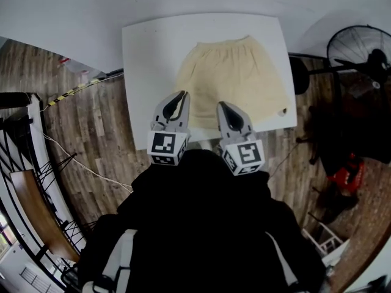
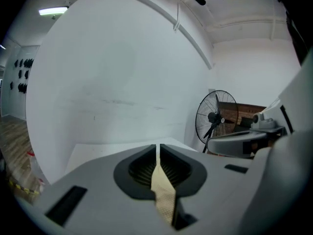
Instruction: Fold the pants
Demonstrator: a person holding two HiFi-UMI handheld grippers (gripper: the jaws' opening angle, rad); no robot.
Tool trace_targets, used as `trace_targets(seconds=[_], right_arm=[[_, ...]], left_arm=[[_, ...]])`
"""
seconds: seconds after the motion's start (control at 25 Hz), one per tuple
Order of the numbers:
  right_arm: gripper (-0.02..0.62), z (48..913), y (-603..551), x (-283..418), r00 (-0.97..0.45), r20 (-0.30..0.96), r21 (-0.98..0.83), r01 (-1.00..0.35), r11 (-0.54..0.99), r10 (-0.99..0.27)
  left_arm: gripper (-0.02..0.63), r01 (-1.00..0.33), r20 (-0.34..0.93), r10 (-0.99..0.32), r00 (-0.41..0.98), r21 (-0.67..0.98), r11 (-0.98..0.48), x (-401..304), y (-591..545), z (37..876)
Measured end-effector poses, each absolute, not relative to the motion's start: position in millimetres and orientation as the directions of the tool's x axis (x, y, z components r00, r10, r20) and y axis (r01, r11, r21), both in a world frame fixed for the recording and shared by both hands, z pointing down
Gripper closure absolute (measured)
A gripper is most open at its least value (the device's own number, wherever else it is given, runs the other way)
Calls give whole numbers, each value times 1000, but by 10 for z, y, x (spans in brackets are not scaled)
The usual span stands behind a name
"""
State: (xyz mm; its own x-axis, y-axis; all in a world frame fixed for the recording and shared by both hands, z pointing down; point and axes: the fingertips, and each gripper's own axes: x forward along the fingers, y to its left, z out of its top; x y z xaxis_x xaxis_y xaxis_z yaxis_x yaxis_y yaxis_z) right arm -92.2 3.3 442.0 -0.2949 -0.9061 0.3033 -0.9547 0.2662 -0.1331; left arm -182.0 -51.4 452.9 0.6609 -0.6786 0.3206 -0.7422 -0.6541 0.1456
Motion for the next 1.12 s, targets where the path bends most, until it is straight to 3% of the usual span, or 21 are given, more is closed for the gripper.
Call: trace_targets(seconds=[0.52,0.96,1.12], right_arm=[[603,5037,-77,-1587,-414,460,-178,-909,376,-785],[601,5529,-287,-1739,-416,575,-169,-903,395,-705],[520,5778,-151,-1992,-464,622,-208,-875,438,-631]], left_arm=[[580,-769,468,-639,610,156,-620,-2055,-1136,5060],[580,-790,547,-596,588,227,-570,-2224,-1201,5620],[580,-778,546,-580,604,250,-576,-2276,-1408,5786]])
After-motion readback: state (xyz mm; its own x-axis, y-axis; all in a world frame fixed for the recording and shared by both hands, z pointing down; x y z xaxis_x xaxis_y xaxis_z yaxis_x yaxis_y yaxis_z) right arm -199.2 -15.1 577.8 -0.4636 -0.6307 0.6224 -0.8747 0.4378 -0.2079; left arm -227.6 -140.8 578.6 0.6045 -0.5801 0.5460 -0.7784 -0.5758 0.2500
